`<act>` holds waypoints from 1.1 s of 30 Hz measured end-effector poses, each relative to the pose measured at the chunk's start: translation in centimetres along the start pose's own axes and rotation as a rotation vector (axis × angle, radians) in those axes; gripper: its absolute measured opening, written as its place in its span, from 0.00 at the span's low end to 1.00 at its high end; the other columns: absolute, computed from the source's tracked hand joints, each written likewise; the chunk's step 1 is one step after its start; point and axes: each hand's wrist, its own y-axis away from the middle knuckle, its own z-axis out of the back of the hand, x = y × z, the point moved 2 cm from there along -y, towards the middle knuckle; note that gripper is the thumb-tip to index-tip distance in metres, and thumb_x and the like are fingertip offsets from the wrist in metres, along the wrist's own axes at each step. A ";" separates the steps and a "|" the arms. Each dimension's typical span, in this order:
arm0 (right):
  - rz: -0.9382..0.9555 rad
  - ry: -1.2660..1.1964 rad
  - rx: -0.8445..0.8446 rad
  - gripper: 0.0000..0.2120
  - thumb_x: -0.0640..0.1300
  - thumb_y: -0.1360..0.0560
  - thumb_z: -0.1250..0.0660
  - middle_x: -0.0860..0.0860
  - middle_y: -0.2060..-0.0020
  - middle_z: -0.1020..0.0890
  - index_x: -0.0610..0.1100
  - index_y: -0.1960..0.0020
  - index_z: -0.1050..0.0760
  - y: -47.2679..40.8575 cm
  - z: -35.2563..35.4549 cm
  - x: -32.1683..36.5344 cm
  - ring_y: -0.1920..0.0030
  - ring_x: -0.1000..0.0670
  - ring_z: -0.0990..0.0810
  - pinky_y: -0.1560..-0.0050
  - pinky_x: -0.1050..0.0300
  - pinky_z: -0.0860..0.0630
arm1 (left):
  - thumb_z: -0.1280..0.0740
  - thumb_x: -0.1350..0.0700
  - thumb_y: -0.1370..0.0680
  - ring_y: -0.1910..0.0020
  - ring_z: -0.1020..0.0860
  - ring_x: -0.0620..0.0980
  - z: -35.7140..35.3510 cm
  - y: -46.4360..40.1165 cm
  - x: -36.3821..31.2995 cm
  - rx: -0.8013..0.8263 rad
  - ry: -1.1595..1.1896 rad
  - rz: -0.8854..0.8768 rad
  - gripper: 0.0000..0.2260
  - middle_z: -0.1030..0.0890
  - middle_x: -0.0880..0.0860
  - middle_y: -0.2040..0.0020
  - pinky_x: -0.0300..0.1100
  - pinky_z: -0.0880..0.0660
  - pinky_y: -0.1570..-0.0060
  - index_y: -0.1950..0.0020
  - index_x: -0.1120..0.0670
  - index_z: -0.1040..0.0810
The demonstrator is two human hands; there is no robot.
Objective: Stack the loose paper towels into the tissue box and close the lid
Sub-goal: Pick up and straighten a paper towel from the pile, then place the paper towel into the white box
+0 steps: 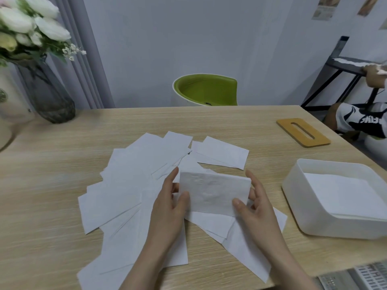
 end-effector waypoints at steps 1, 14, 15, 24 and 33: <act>0.000 0.016 -0.001 0.32 0.33 0.24 0.35 0.59 0.40 0.21 0.66 0.33 0.38 0.0 -0.1 -0.2 0.37 0.57 0.24 0.33 0.45 0.30 | 0.40 0.47 0.27 0.49 0.23 0.37 -0.2 0.1 -0.1 0.008 -0.011 -0.002 0.24 0.21 0.39 0.47 0.38 0.28 0.49 0.31 0.34 0.36; 0.018 0.096 -0.034 0.14 0.35 0.23 0.36 0.56 0.51 0.16 0.52 0.44 0.26 0.3 0.3 -0.8 0.45 0.52 0.19 0.41 0.44 0.25 | 0.39 0.48 0.26 0.45 0.22 0.46 -0.1 1.2 -0.8 -0.076 -0.029 0.003 0.15 0.19 0.43 0.47 0.52 0.26 0.42 0.41 0.43 0.22; 0.001 0.104 -0.032 0.13 0.35 0.23 0.36 0.55 0.52 0.16 0.51 0.45 0.25 0.3 0.3 -1.0 0.46 0.52 0.19 0.41 0.42 0.26 | 0.39 0.48 0.27 0.47 0.22 0.46 0.0 1.1 -0.9 -0.086 -0.023 0.005 0.14 0.19 0.42 0.49 0.50 0.25 0.44 0.43 0.42 0.21; 0.032 -0.104 -0.113 0.12 0.37 0.25 0.32 0.42 0.64 0.19 0.51 0.47 0.23 0.1 1.4 0.5 0.59 0.40 0.21 0.52 0.47 0.26 | 0.32 0.63 0.23 0.63 0.22 0.45 0.4 0.4 -2.3 -0.148 0.231 0.045 0.13 0.19 0.48 0.64 0.34 0.26 0.61 0.49 0.44 0.18; 0.246 0.119 -0.273 0.07 0.39 0.26 0.31 0.57 0.67 0.22 0.51 0.56 0.19 0.5 5.9 5.5 0.67 0.59 0.29 0.65 0.71 0.34 | 0.30 0.60 0.25 0.67 0.26 0.43 -1.6 -0.8 -6.7 -0.016 0.215 -0.056 0.11 0.17 0.45 0.61 0.36 0.29 0.65 0.53 0.43 0.15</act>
